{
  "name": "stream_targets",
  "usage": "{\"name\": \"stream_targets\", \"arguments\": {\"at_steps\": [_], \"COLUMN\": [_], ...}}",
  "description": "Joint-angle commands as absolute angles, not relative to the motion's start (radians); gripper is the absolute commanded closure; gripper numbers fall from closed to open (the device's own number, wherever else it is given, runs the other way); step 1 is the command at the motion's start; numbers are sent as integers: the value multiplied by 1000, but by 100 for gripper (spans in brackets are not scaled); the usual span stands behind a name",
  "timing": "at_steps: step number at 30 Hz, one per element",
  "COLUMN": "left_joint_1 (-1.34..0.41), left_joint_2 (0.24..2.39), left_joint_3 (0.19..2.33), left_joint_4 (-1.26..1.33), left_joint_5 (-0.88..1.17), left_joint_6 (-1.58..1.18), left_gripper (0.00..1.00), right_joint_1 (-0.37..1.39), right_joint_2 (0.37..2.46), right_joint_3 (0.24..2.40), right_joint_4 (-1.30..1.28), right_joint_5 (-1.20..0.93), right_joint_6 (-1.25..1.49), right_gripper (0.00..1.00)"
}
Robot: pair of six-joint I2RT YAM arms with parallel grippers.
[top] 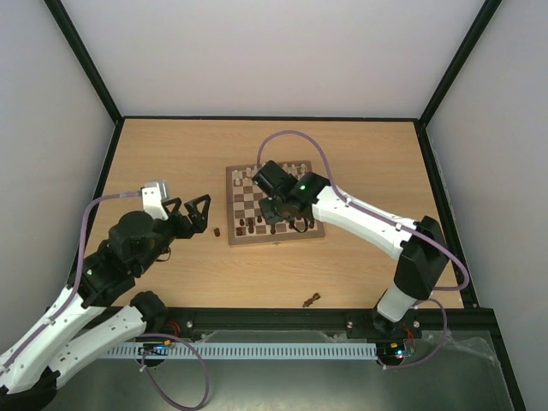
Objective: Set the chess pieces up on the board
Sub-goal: Pick up the storage box at the center of the board, then place the chess piece on the chessboard.
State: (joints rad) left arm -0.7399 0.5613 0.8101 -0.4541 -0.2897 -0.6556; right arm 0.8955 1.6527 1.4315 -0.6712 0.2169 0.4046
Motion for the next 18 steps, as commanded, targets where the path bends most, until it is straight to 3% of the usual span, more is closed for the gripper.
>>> {"name": "stream_targets", "arguments": {"at_steps": [1,18], "left_joint_1": [-738,-738], "left_joint_2": [522,486], "left_joint_3": [796,804], "left_joint_4": [-453,-477], "left_joint_5": [-320,-334], "left_joint_6": [-663,-659], "left_gripper": [1,1], "right_joint_1": [942,1010], "right_joint_2": [1632,1829], "right_joint_3": [1479,1562], "right_joint_4": [-761,-777], "right_joint_5": [245,223], "right_joint_6": [413,403], "right_gripper": [89,89]}}
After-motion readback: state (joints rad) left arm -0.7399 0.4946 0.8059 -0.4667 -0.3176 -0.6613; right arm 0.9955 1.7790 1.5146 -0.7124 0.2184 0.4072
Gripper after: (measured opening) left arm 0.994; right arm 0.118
